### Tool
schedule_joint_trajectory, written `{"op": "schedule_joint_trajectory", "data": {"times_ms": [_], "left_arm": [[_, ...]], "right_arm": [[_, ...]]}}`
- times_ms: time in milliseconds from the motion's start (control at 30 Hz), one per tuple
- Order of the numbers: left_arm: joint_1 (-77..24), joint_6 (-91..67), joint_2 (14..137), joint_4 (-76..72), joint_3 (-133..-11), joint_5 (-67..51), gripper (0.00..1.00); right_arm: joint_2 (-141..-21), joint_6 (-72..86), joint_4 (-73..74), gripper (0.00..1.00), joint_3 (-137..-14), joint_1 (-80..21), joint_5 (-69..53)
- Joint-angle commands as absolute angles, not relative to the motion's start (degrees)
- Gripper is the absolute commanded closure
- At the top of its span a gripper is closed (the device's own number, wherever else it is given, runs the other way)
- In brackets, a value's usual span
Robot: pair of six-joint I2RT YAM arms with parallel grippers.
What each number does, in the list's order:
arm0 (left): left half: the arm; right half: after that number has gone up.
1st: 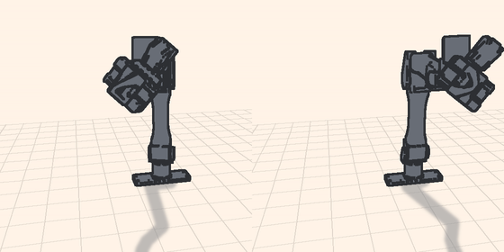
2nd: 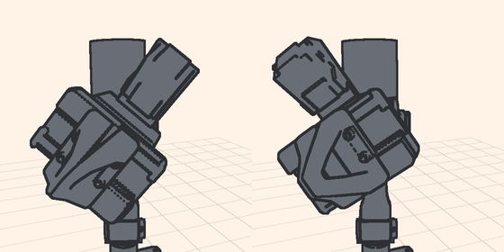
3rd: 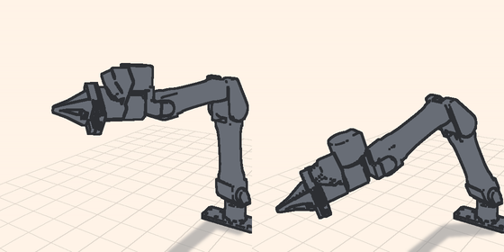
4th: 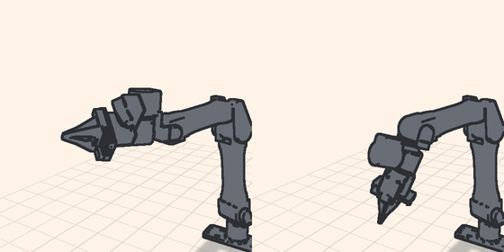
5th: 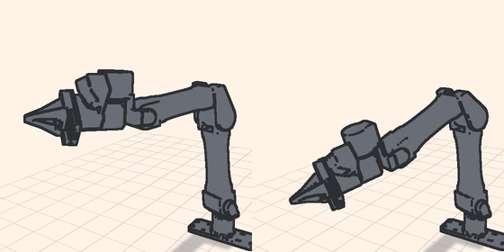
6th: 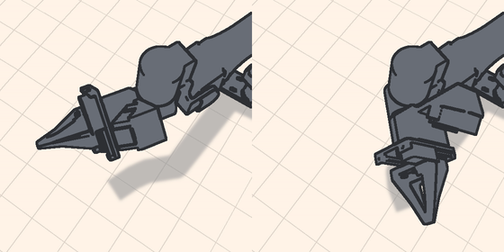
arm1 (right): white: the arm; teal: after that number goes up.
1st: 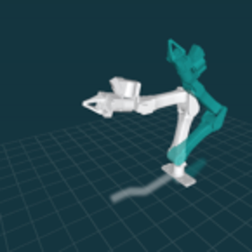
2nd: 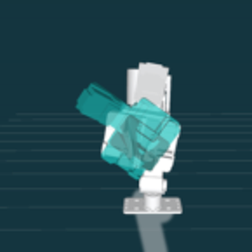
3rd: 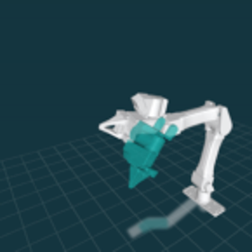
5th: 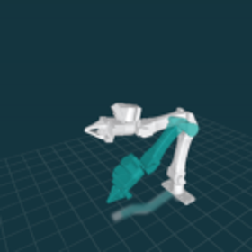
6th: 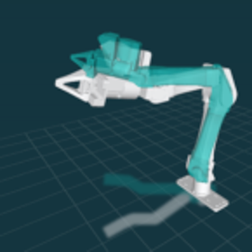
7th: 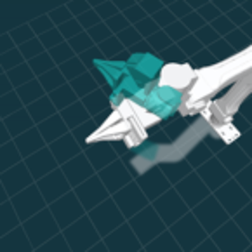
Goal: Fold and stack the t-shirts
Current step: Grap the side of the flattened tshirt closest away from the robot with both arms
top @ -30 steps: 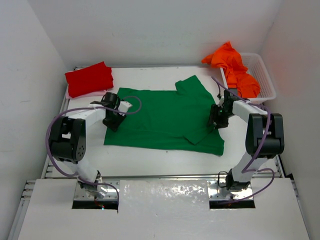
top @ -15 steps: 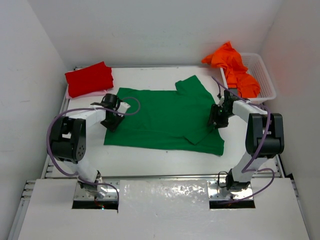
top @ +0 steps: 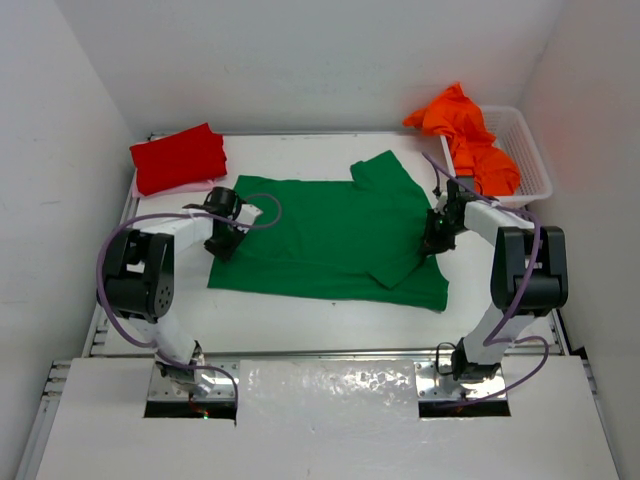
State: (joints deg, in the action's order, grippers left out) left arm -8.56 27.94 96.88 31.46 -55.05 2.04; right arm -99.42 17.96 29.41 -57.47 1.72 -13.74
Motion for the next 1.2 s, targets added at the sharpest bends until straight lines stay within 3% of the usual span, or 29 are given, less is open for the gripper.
{"op": "schedule_joint_trajectory", "data": {"times_ms": [0, 100, 600, 1167], "left_arm": [[-7.9, 27.3, 96.1, 30.4, -56.5, 1.9, 1.0], [-7.9, 27.7, 92.7, 30.5, -55.8, 3.9, 1.0], [-7.9, 27.3, 87.9, 27.4, -56.8, 6.0, 1.0], [-7.6, 24.5, 88.2, 20.5, -57.2, 11.8, 1.0]], "right_arm": [[-98.7, 17.5, 29.0, 0.94, -58.8, 1.4, -14.1], [-97.7, 16.8, 30.0, 1.0, -59.2, 1.4, -12.7], [-94.5, 16.2, 30.4, 1.0, -63.1, 1.4, -13.5], [-99.8, 18.5, 29.6, 1.0, -70.7, 1.7, -11.6]]}}
